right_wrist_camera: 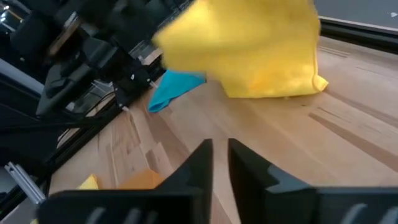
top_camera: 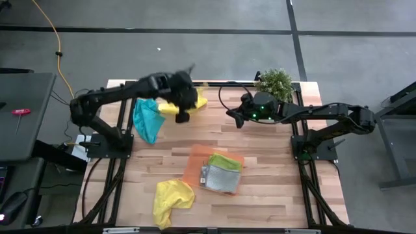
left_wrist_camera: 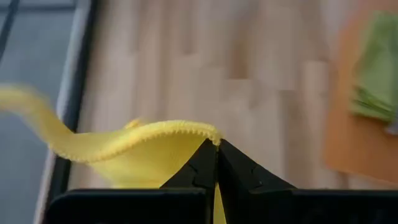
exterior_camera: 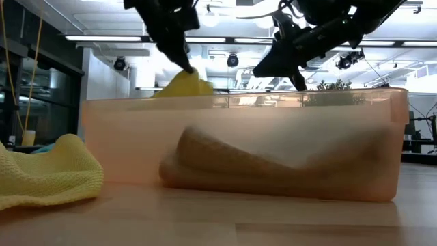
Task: Fold microfiber towels
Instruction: Fold the top yellow towel
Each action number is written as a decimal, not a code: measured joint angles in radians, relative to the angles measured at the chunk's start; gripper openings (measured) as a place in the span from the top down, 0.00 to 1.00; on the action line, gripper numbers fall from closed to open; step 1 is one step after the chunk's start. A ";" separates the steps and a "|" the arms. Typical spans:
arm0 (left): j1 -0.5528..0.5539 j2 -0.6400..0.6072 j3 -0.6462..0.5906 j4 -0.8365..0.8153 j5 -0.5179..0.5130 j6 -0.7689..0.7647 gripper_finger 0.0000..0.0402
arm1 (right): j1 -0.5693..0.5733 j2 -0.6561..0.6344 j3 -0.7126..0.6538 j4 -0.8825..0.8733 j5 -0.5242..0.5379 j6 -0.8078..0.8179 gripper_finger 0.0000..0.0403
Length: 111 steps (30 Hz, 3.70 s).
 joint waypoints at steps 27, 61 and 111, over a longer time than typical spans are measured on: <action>-0.104 0.024 -0.210 0.427 -0.068 -0.783 1.00 | 0.107 0.292 0.000 0.107 0.161 -0.072 0.51; -0.080 0.024 -0.162 0.526 0.065 -0.882 1.00 | 0.163 0.382 0.055 0.197 0.269 -0.519 0.51; -0.081 0.024 -0.162 0.524 0.066 -0.882 1.00 | 0.176 0.446 0.060 0.269 0.311 -0.282 0.96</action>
